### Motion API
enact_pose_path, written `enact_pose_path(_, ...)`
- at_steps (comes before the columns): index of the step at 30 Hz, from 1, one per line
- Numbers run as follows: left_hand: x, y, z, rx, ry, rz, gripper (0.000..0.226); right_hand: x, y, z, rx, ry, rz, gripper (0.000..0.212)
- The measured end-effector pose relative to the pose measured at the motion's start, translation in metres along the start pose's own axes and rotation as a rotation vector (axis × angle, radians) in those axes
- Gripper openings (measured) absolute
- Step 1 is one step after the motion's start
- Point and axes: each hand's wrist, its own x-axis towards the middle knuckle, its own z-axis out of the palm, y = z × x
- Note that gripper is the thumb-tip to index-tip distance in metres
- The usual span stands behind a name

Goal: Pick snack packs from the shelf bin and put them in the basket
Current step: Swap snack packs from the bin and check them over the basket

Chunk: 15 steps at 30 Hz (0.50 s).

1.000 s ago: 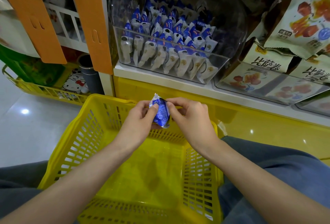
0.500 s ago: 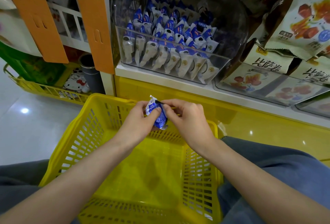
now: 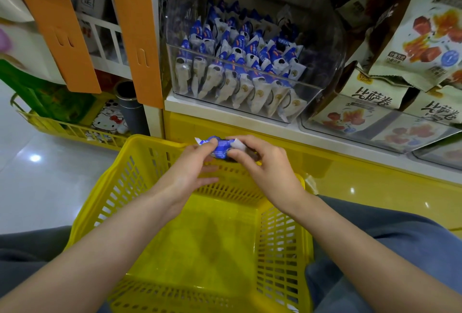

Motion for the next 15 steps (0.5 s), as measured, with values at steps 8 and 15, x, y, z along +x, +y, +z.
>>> enact_pose_path(8, -0.0058, 0.0026, 0.0028, 0.268, -0.030, 0.412, 0.013, 0.0064, 0.0007, -0.0076, 0.185, -0.050, 0.189, 0.012)
enact_pose_path(15, -0.0063, 0.0034, -0.0011, 0.275, 0.026, 0.432, 0.015, 0.0090, -0.0053, -0.0078, 0.306, 0.061, 0.207, 0.015)
